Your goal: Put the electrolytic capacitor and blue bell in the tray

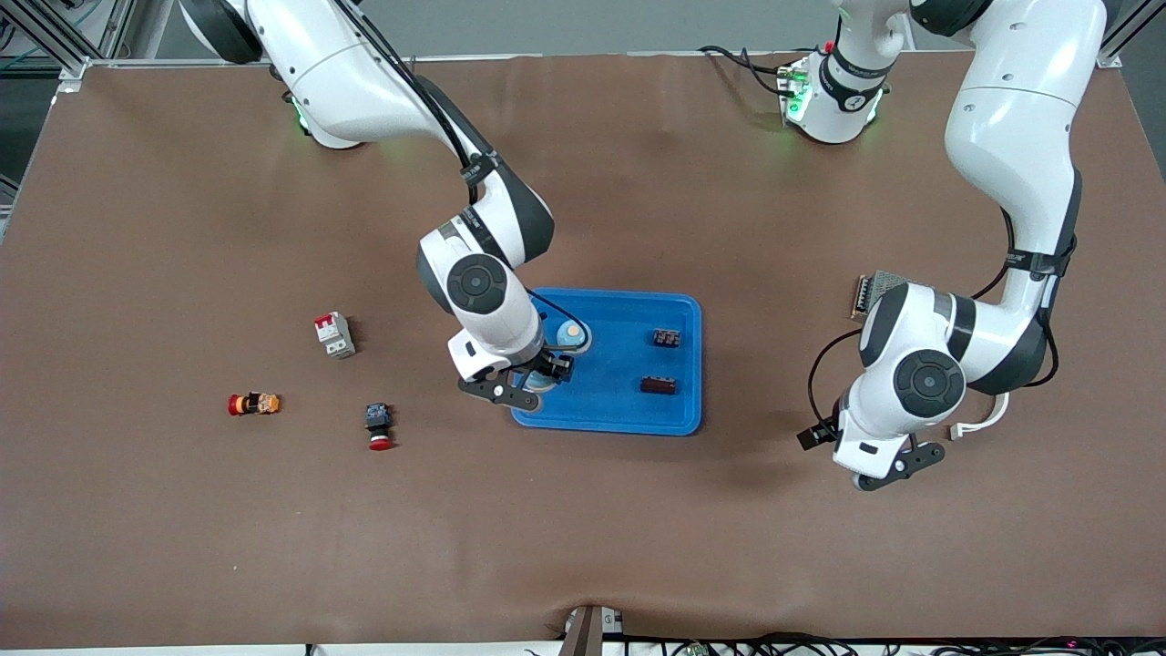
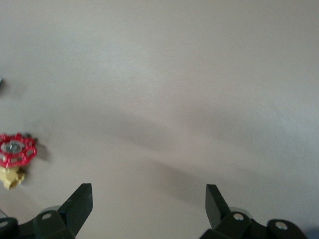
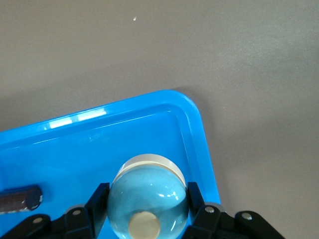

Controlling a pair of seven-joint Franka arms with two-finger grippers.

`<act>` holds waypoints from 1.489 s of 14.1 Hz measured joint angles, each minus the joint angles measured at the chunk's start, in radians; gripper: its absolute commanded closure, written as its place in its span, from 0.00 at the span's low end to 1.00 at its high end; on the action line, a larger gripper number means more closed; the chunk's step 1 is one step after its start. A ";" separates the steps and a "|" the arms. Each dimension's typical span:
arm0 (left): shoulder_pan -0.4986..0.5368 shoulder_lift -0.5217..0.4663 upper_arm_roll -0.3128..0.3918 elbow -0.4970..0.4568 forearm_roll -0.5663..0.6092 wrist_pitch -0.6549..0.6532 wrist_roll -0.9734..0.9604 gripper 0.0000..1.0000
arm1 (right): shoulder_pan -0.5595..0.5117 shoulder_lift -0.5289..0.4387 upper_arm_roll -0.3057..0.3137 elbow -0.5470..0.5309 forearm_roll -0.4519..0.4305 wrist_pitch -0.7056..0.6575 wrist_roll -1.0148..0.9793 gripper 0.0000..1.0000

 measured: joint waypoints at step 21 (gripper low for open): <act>0.141 0.028 0.013 0.002 0.000 0.192 0.337 0.00 | 0.049 0.140 -0.013 0.065 -0.027 0.082 0.054 0.42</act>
